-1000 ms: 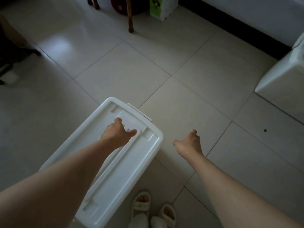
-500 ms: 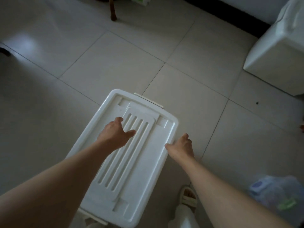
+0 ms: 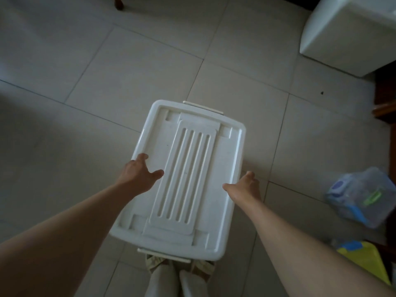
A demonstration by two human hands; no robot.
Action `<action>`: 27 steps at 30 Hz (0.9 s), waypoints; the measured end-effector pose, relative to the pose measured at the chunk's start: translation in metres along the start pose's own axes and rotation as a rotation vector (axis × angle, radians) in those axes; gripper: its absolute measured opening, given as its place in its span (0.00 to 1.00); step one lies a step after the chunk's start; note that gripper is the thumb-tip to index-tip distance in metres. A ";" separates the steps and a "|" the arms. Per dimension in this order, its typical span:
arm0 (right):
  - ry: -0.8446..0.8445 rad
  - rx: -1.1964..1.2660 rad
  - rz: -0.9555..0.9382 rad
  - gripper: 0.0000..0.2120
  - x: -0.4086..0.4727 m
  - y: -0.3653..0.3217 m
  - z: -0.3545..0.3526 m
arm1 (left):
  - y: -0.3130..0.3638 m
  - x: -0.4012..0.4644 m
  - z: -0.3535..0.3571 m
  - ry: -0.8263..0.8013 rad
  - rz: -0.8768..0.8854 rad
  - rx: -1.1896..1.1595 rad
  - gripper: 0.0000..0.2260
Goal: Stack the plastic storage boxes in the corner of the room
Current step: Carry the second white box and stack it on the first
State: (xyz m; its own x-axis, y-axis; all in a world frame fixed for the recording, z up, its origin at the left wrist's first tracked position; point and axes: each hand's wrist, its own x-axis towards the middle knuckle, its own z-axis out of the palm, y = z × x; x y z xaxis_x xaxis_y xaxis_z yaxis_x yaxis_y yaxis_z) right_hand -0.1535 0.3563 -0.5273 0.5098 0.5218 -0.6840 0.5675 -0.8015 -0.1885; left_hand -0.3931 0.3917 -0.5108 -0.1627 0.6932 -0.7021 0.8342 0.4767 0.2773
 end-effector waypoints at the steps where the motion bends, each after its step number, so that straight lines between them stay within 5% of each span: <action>1: -0.001 0.002 0.006 0.36 0.000 0.004 0.002 | -0.003 0.000 0.000 0.008 -0.001 0.005 0.32; 13: -0.013 0.034 0.074 0.39 0.027 0.047 0.068 | -0.056 0.053 0.040 0.076 -0.052 0.111 0.35; 17: 0.045 0.075 0.107 0.47 0.049 0.046 0.093 | -0.077 0.090 0.052 0.126 -0.063 0.109 0.39; 27: 0.197 0.268 0.227 0.52 0.086 0.050 0.132 | -0.093 0.139 0.078 0.109 -0.058 -0.091 0.34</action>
State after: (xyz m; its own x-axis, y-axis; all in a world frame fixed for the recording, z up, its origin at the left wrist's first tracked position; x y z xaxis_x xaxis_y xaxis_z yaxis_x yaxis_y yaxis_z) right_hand -0.1667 0.3227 -0.6890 0.7319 0.3482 -0.5857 0.2510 -0.9369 -0.2433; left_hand -0.4521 0.4021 -0.6852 -0.2696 0.7152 -0.6448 0.7713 0.5613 0.3001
